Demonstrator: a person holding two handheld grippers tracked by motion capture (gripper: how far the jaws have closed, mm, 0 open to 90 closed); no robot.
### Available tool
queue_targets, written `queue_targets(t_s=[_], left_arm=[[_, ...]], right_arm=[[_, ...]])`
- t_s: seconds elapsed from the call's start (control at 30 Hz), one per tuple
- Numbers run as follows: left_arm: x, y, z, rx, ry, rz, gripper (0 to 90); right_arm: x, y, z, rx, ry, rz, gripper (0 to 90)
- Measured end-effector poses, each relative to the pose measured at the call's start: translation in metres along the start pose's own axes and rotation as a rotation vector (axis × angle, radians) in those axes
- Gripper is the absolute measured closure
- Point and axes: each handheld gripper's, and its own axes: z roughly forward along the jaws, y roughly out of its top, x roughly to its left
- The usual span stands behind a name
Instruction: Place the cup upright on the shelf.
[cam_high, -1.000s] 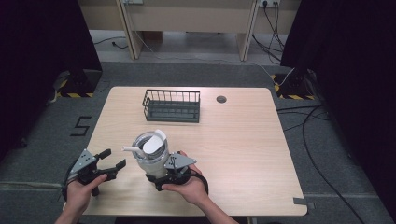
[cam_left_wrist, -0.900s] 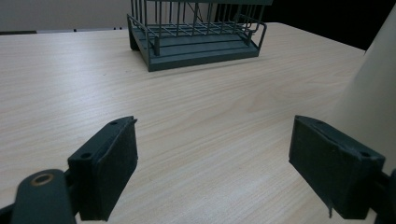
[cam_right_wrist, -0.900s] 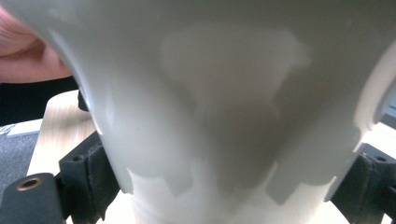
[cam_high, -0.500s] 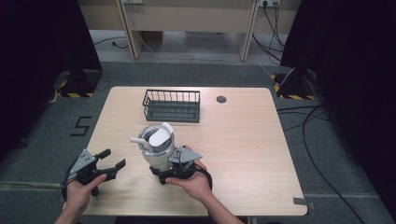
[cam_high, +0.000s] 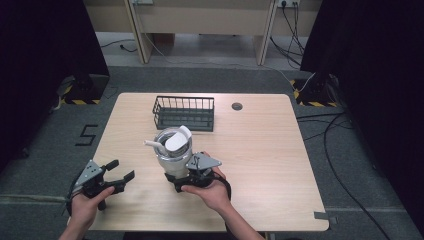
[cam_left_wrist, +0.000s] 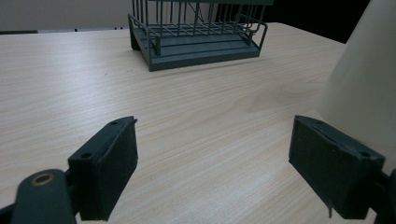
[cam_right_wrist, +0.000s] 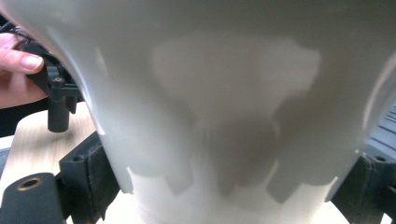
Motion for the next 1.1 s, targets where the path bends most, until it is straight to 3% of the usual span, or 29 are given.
queue_targets(t_s=[0.6, 1.1], left_arm=[[0.0, 0.0, 0.0, -0.001, 0.002, -0.003, 14.8], [0.001, 0.0, 0.0, -0.002, 0.004, -0.008, 14.8]], right_arm=[[-0.021, 0.011, -0.01, -0.031, -0.071, 0.009, 11.8], [-0.054, 0.024, -0.018, -0.055, -0.166, 0.031, 11.7]])
